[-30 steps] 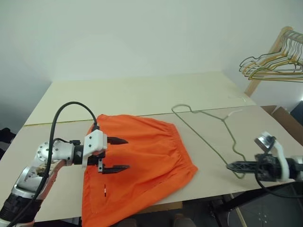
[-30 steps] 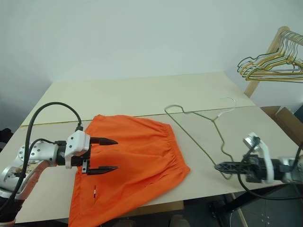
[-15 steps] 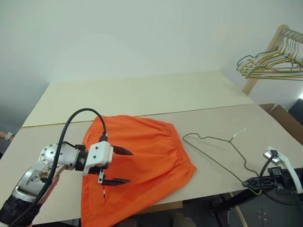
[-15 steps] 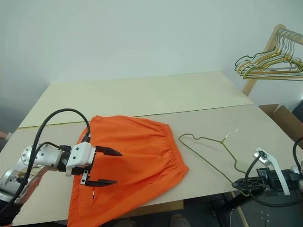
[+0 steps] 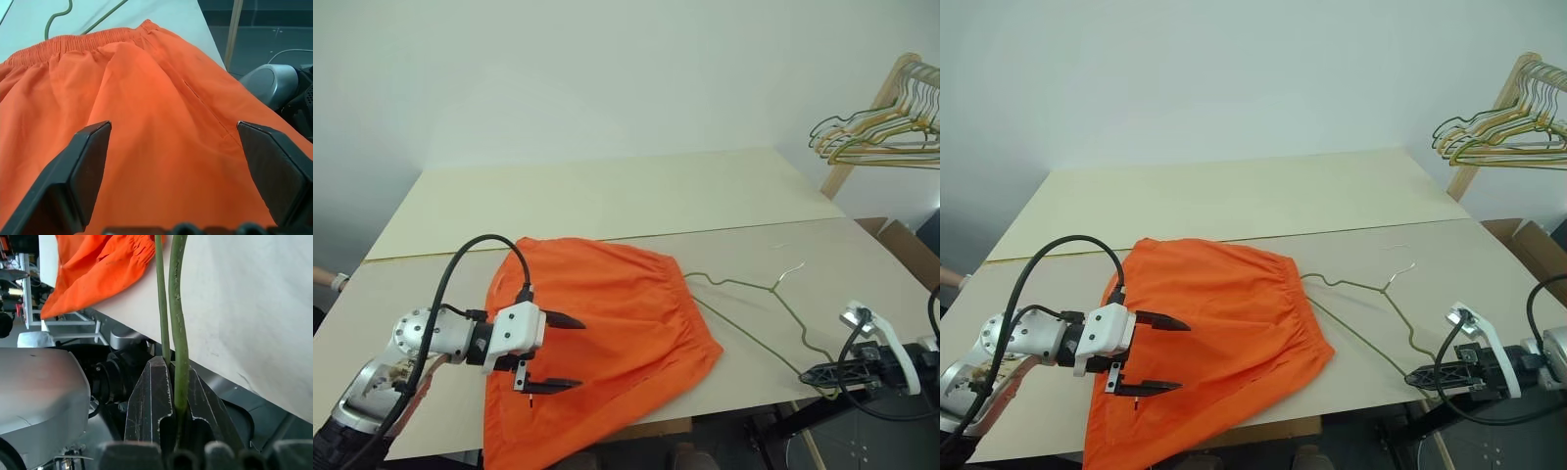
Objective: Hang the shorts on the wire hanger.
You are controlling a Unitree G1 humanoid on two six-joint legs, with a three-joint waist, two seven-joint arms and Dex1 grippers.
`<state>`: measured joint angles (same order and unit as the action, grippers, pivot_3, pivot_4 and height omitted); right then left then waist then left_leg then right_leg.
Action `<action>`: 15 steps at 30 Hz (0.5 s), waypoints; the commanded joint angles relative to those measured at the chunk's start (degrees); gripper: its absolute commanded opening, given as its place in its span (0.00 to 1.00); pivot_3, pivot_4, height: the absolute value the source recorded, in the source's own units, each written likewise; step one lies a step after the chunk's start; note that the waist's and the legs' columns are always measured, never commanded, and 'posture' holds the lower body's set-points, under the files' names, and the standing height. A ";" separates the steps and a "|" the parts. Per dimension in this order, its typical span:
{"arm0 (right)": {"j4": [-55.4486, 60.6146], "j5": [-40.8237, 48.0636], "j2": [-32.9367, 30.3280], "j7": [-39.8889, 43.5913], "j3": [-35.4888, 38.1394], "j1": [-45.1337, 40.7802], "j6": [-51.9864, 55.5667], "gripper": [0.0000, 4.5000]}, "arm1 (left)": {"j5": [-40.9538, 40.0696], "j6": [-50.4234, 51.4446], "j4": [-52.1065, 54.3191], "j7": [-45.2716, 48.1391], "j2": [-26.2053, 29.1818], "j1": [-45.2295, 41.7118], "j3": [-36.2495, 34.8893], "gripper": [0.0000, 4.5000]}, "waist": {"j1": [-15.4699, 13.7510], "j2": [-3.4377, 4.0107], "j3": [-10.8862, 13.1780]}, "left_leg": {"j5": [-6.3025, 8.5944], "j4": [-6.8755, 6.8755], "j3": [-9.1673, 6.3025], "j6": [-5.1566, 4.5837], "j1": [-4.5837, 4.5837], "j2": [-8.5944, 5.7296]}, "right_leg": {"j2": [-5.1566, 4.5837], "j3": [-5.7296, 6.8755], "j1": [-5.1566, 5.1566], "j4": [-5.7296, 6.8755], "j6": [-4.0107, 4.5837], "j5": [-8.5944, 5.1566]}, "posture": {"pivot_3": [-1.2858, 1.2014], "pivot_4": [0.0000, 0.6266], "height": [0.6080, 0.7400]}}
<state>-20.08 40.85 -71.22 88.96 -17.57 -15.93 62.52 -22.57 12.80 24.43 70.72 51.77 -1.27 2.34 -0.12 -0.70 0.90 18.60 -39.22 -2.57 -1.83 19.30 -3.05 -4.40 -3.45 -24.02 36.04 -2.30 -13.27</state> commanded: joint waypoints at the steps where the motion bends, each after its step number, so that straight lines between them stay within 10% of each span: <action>1: -0.29 0.06 1.62 3.54 -2.33 -3.69 -1.40 0.00 | 0.40 -0.71 1.39 -0.54 0.37 -0.55 -0.68 0.99 | 0.01 0.00 0.00 | 0.00 0.00 0.00 0.00 0.00 0.00 | 0.00 0.00 0.00 0.00 0.00 0.00 | 0.52 0.00 1.00; 15: -10.36 -0.56 8.75 3.54 -14.65 -19.66 -3.39 0.00 | 1.99 -0.33 2.58 -4.54 -1.18 1.36 -0.61 0.99 | -1.05 0.00 -0.01 | 0.00 -0.02 -0.06 0.01 0.05 -0.06 | -0.04 0.02 -0.07 0.00 0.00 0.01 | 0.54 0.00 1.00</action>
<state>-30.85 36.99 -61.54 89.12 -31.28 -33.38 60.51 -20.34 12.66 25.12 66.89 50.61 0.05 2.48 -1.17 -0.70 0.89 18.60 -39.24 -2.63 -1.83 19.36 -3.11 -4.43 -3.43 -24.09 36.04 -2.29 -13.26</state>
